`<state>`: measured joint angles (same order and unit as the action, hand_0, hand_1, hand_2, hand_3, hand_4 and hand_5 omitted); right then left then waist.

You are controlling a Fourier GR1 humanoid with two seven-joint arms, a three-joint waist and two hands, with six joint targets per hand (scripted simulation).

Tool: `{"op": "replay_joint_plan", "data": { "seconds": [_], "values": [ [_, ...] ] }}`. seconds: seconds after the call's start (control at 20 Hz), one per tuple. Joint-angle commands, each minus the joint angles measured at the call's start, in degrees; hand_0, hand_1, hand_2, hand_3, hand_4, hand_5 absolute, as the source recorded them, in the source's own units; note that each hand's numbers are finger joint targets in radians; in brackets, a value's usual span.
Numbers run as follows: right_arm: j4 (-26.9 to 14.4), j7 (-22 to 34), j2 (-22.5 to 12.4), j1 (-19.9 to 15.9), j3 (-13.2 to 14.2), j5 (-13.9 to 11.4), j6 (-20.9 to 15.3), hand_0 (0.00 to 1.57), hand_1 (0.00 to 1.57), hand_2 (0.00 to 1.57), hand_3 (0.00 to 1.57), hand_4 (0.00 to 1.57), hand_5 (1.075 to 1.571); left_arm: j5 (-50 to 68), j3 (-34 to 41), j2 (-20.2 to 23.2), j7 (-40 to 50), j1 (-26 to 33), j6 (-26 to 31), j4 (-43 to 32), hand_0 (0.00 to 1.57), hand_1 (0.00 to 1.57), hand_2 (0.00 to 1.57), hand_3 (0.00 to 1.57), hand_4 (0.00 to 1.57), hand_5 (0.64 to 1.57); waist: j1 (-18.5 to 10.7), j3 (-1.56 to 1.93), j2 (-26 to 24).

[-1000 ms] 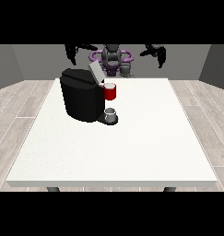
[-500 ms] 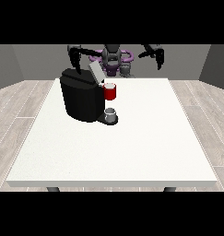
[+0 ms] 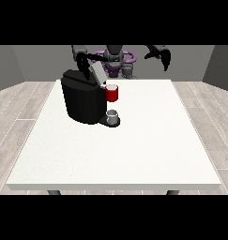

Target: Insert the coffee pod into the coffee machine and close the lid

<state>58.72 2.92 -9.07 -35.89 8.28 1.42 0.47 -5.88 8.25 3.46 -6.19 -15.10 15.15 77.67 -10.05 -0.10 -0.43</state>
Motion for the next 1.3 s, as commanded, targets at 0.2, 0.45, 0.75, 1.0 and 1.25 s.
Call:
{"op": "replay_joint_plan", "data": {
  "seconds": [0.2,0.45,0.75,1.0,1.25],
  "values": [
    [-2.6,-2.2,-0.2,-2.9,-1.0,-1.2,0.4,0.0,0.0,0.0,0.0,0.2,1.571,0.0,-0.1,2.0,0.1,3.3,-0.9,3.9,0.0,0.0,0.0,0.0,0.31,1.571,0.7,0.1,2.9],
    [-2.1,0.9,0.7,-10.0,-3.4,-3.4,-0.7,0.0,0.0,0.0,0.0,0.16,1.571,-0.9,-1.2,1.5,1.4,0.8,-1.6,3.1,0.0,0.0,0.0,0.0,0.35,1.571,-1.0,0.09,4.1],
    [-1.3,2.4,1.8,-11.8,-5.6,-4.7,-0.2,0.0,0.0,0.0,0.0,0.0,1.571,-2.2,-3.1,-1.1,2.3,-0.1,-4.0,3.1,0.0,0.0,0.0,0.0,0.36,1.571,-0.8,0.09,4.0],
    [-0.3,5.0,0.7,-16.5,-5.8,-5.6,-0.6,0.0,0.0,0.0,0.0,0.0,1.571,-2.0,-3.1,0.2,2.1,-2.4,-2.7,2.8,0.0,0.0,0.0,0.0,0.33,1.571,-3.7,0.08,6.2],
    [0.7,7.0,-1.3,-17.9,-7.2,-9.2,-2.4,0.0,0.0,0.0,0.0,0.08,1.571,-2.4,-5.2,-0.6,1.2,-0.8,-1.4,3.2,0.0,0.0,0.0,0.0,0.34,1.571,-8.5,0.06,6.3]
  ]
}}
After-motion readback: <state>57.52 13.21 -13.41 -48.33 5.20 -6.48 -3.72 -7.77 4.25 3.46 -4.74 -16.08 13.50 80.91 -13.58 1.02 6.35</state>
